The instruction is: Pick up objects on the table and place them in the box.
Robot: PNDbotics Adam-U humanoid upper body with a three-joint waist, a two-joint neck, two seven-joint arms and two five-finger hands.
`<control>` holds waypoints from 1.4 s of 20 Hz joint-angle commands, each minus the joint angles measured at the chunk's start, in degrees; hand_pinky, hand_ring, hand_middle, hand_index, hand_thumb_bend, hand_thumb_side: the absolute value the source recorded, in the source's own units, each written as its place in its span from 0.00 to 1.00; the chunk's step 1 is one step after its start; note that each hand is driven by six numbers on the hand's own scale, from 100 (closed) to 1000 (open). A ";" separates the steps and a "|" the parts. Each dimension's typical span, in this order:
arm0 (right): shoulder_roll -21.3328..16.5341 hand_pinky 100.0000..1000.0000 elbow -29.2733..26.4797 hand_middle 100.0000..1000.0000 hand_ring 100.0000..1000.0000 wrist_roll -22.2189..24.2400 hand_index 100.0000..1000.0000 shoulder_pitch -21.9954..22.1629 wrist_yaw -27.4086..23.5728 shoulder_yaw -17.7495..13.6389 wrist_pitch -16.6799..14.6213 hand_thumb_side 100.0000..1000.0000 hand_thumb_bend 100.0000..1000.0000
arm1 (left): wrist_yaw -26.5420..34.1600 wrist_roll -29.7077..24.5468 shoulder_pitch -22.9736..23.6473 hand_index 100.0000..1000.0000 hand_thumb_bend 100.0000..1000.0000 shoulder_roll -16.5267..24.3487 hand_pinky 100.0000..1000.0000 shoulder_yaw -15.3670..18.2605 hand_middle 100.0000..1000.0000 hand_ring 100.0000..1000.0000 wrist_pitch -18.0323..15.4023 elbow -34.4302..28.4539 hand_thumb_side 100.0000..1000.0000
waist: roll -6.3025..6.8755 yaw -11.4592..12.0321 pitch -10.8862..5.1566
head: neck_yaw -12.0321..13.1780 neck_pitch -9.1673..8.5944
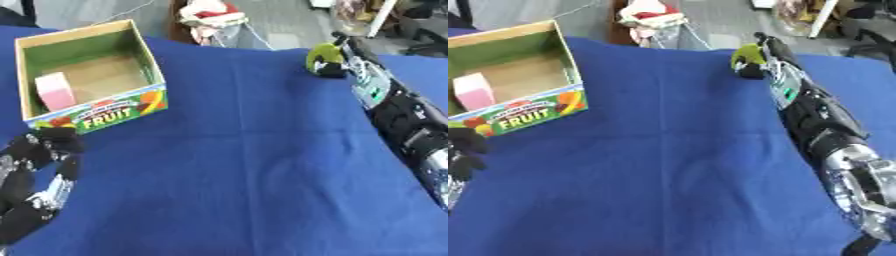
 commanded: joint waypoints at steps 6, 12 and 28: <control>-2.23 0.86 0.07 0.76 0.83 -1.80 0.97 -0.02 0.20 0.48 -0.08 0.05 0.00 | -0.10 -0.10 -0.24 0.75 0.14 0.84 0.46 0.28 0.59 0.59 -0.20 -1.06 0.41 | 0.72 0.28 -0.70 | -0.18 1.28; -2.14 0.82 -0.29 0.55 0.78 -4.35 0.85 0.63 1.17 0.41 0.24 0.02 0.00 | -0.10 -0.19 -0.22 0.75 0.13 0.87 0.46 0.23 0.59 0.59 -0.28 -1.05 0.41 | 1.00 0.46 -0.48 | -0.29 2.16; -1.96 0.70 -4.02 0.11 0.57 -21.42 0.36 1.62 1.21 -0.60 1.10 0.00 0.00 | -0.17 -0.11 -0.35 0.75 0.11 0.87 0.46 0.24 0.59 0.59 -0.18 -1.02 0.41 | 0.89 0.64 -0.52 | -0.36 2.14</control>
